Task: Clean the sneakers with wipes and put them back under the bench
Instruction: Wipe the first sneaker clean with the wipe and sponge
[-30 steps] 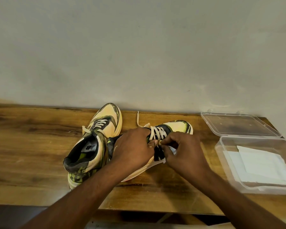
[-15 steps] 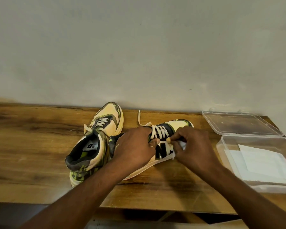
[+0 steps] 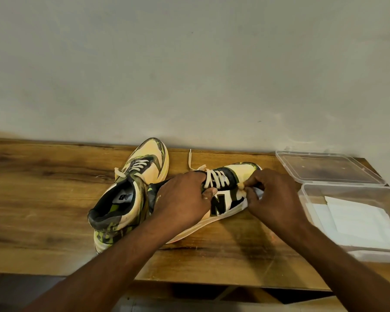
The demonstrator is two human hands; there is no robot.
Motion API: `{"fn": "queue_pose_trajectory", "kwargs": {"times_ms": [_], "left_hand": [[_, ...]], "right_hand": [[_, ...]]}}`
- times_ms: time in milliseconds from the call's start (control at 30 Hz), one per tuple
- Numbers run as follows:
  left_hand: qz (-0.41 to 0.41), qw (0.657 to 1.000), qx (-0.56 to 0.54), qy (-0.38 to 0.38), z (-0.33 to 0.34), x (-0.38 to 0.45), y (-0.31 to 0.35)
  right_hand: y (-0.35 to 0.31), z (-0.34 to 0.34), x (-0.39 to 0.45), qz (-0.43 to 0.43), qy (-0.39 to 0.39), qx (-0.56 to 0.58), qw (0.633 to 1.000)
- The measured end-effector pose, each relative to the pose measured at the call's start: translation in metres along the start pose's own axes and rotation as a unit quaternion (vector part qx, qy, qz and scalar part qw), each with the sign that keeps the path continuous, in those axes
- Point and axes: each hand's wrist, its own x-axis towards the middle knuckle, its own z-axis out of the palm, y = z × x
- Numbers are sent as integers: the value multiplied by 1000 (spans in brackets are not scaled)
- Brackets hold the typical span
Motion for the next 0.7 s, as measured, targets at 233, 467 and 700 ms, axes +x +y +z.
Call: {"fn": "queue_pose_trajectory", "kwargs": {"times_ms": [233, 467, 700], "left_hand": [[-7, 1000, 2, 0, 0, -1, 2], [-8, 1000, -5, -2, 1, -1, -2], [-7, 1000, 1, -2, 2, -2, 1]], "right_hand": [[-20, 14, -21, -11, -66, 17, 998], [-1, 0, -10, 29, -29, 27, 999], [-17, 17, -38, -32, -68, -2, 997]]}}
